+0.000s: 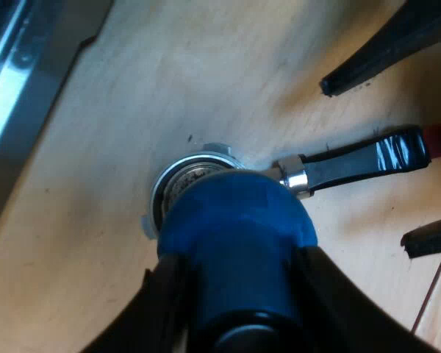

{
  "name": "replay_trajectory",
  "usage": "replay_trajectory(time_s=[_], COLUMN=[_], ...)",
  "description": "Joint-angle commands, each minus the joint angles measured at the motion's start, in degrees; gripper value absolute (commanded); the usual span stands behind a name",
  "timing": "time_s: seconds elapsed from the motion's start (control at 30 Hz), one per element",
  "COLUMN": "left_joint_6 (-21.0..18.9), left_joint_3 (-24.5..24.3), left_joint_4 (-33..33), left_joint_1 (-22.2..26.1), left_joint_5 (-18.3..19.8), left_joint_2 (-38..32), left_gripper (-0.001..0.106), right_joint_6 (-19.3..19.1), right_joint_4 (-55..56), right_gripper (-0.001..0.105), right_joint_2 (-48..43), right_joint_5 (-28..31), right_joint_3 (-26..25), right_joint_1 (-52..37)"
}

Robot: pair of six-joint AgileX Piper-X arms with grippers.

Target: Grind coffee beans and then tamp

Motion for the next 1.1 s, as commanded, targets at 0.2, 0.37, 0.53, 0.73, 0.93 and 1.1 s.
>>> replay_trajectory(time_s=[0.2, 0.37, 0.53, 0.73, 0.93, 1.1], left_joint_6=[0.0, -0.7, -0.7, -1.0, -1.3, -1.3], left_joint_3=[-0.4, -0.4, -0.4, -0.4, -0.4, -0.2], left_joint_4=[-0.2, -0.3, -0.9, -3.3, -3.8, -3.1], left_joint_1=[-0.1, -0.1, -0.1, -0.1, -0.1, -0.1], left_joint_5=[0.7, 0.4, 0.2, 0.2, 0.2, -0.9], left_joint_2=[5.1, 7.3, 8.9, 9.8, 11.5, 13.0], left_gripper=[0.0, 0.0, 0.0, 0.0, 0.0, 0.0], right_joint_6=[0.0, 0.0, 0.0, 0.0, 0.0, 0.0], right_joint_4=[-0.5, -0.5, -0.5, -0.5, -0.5, -0.5], right_gripper=[0.076, 0.076, 0.076, 0.076, 0.076, 0.076], right_joint_2=[-0.3, -0.3, -0.3, -0.3, -0.3, -0.3], right_joint_5=[-0.4, -0.4, -0.4, -0.4, -0.4, -0.4], right_joint_3=[0.1, 0.1, 0.1, 0.1, 0.1, 0.1], right_joint_1=[-0.1, -0.1, -0.1, -0.1, -0.1, -0.1])
